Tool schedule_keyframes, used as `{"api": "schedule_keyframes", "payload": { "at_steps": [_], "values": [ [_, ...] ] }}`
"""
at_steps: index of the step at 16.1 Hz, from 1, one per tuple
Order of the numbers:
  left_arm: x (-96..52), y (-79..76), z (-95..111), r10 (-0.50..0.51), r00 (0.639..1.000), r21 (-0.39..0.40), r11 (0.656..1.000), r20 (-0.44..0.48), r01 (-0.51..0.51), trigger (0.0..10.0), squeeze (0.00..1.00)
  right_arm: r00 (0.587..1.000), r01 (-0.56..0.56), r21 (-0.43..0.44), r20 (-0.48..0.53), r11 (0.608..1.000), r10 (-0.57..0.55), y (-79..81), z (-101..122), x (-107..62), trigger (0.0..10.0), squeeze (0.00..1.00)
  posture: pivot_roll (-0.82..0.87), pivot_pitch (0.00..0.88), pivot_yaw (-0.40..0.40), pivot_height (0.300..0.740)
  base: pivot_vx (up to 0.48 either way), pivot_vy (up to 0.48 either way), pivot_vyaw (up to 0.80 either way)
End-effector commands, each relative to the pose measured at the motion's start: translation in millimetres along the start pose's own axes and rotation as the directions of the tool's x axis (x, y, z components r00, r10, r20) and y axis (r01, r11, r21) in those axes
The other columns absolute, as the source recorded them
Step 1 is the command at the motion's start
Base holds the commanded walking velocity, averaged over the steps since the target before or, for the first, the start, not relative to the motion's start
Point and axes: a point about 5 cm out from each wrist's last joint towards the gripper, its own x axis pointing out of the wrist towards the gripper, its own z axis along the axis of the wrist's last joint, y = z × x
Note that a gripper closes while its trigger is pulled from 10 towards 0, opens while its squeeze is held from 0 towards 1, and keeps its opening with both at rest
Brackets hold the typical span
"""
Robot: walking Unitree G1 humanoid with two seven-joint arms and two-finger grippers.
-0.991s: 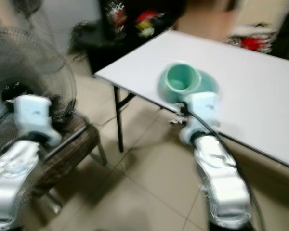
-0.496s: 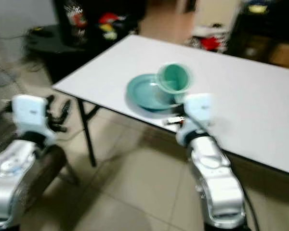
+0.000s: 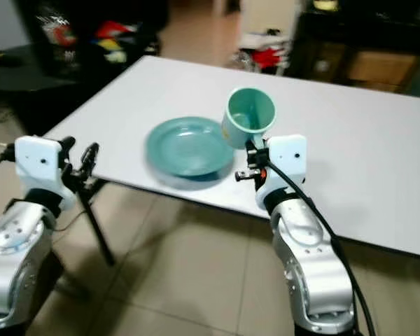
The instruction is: Setting the table
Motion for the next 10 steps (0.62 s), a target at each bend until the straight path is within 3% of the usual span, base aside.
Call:
{"api": "schedule_keyframes", "payload": {
  "at_steps": [1,10],
  "values": [
    [1.7,-6.3,4.4,-0.028,0.999,0.001,1.0,0.017,0.028,10.0,0.0,1.0,0.025,-0.011,0.013,1.0,-0.025,-6.6,3.0,-0.1,10.0,0.0,-0.06,0.0,0.024,0.74,0.285,0.0,0.0],
    [2.8,-6.5,4.2,-0.039,0.999,0.007,0.999,0.018,0.038,10.0,0.0,1.0,0.013,-0.01,0.006,1.0,-0.013,-5.4,2.0,2.2,10.0,0.0,-0.05,0.0,0.026,0.74,0.284,0.0,0.0]
  ]
}}
